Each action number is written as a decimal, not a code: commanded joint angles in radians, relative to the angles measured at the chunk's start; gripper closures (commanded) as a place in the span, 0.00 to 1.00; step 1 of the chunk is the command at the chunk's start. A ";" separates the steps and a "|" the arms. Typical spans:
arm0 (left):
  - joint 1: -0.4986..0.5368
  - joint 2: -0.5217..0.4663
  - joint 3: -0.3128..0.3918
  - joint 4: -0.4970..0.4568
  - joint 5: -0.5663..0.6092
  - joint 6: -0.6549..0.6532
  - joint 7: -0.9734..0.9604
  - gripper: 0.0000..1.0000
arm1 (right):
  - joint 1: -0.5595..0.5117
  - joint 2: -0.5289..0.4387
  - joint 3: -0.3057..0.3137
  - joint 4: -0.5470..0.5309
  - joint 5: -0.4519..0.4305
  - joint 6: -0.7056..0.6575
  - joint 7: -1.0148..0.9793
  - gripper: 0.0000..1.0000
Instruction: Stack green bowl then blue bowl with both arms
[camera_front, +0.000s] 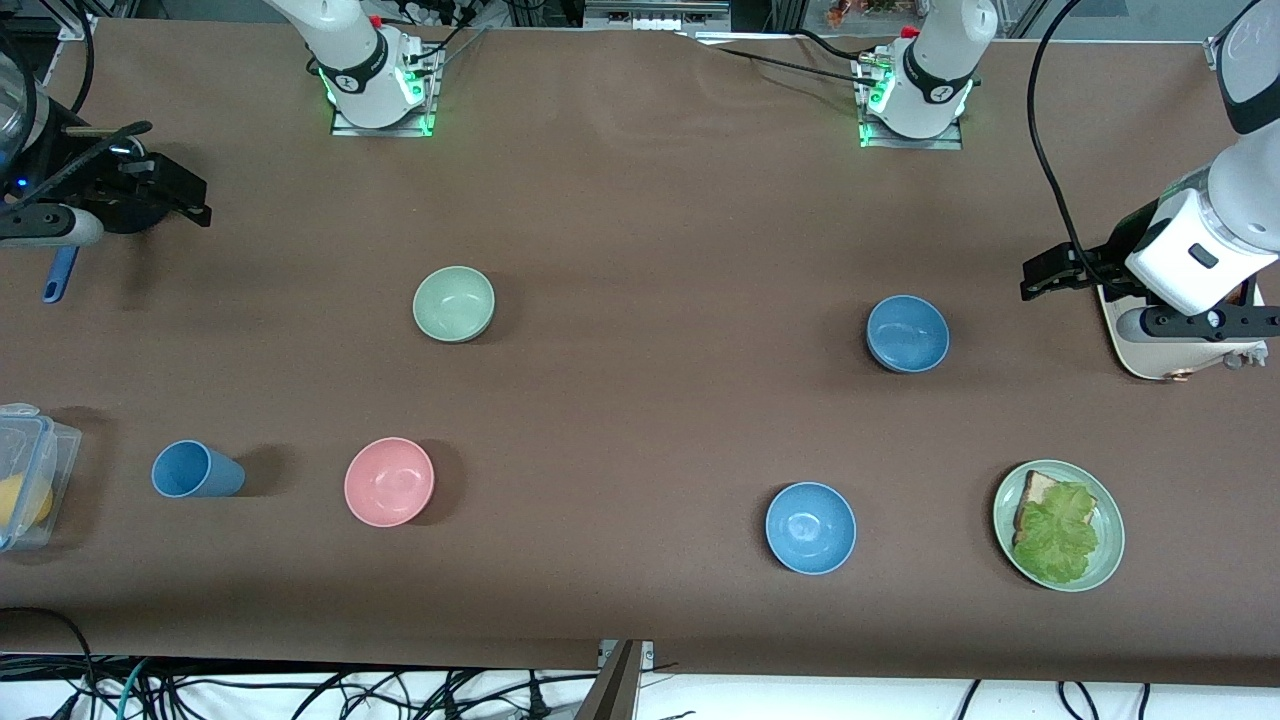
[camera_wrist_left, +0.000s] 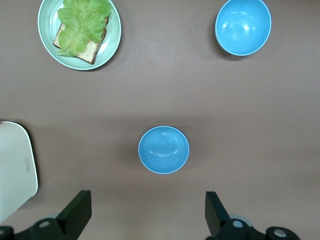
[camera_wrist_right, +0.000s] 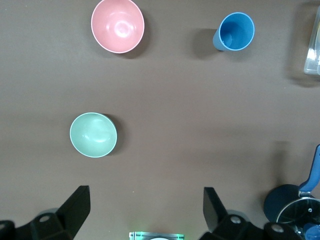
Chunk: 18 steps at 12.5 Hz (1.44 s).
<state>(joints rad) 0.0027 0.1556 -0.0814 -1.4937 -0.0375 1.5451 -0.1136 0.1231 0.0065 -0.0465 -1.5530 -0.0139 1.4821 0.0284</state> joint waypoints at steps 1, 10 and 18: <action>-0.003 0.004 0.005 0.016 -0.019 -0.016 0.006 0.00 | -0.013 0.004 0.016 0.019 0.002 -0.020 0.010 0.00; -0.001 0.004 0.006 0.016 -0.019 -0.016 0.009 0.00 | -0.013 0.004 0.016 0.019 0.002 -0.020 0.011 0.00; -0.001 0.005 0.006 0.016 -0.019 -0.016 0.009 0.00 | -0.014 0.009 0.011 0.019 0.058 -0.006 -0.005 0.00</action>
<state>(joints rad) 0.0028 0.1556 -0.0803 -1.4937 -0.0375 1.5451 -0.1136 0.1229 0.0065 -0.0436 -1.5530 0.0255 1.4820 0.0287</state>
